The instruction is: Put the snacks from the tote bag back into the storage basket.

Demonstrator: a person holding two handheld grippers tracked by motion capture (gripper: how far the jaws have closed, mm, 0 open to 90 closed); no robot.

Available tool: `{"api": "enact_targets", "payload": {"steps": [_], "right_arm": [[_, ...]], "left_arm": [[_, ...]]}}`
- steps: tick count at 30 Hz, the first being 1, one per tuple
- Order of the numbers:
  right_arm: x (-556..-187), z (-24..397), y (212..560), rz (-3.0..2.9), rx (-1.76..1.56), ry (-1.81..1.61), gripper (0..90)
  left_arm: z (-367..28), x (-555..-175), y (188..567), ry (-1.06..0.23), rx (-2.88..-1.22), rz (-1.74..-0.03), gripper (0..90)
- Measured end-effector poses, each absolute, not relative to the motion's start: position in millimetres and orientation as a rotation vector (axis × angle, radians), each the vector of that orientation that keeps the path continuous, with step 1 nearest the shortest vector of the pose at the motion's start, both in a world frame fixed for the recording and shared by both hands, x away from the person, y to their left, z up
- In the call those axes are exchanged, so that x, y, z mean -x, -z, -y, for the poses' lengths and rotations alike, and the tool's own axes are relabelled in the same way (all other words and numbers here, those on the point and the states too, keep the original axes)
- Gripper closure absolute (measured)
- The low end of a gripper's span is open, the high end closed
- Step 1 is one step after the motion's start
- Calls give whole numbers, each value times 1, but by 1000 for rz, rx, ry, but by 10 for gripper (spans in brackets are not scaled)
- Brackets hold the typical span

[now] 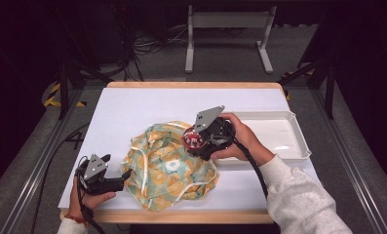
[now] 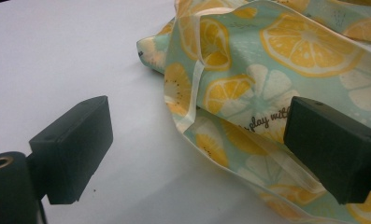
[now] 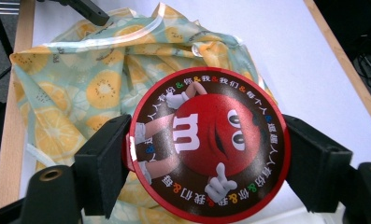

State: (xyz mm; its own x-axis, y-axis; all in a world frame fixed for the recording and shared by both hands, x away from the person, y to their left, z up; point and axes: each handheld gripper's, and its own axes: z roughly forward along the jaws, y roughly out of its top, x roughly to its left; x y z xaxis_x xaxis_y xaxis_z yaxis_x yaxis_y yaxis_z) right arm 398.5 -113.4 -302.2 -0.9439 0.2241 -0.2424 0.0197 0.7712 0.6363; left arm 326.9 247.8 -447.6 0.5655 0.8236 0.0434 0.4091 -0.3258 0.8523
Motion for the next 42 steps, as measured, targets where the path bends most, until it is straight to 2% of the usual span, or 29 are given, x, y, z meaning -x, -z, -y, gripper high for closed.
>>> {"api": "enact_targets", "payload": {"steps": [20, 42], "right_arm": [[-409, 163, 293, -2615, -290, -956, 234], [-438, 210, 326, -2674, -386, -825, 234]], "left_arm": [[-246, -327, 449, -604, -1961, -983, 90], [-244, -328, 450, -592, -1991, -974, 89]]}}
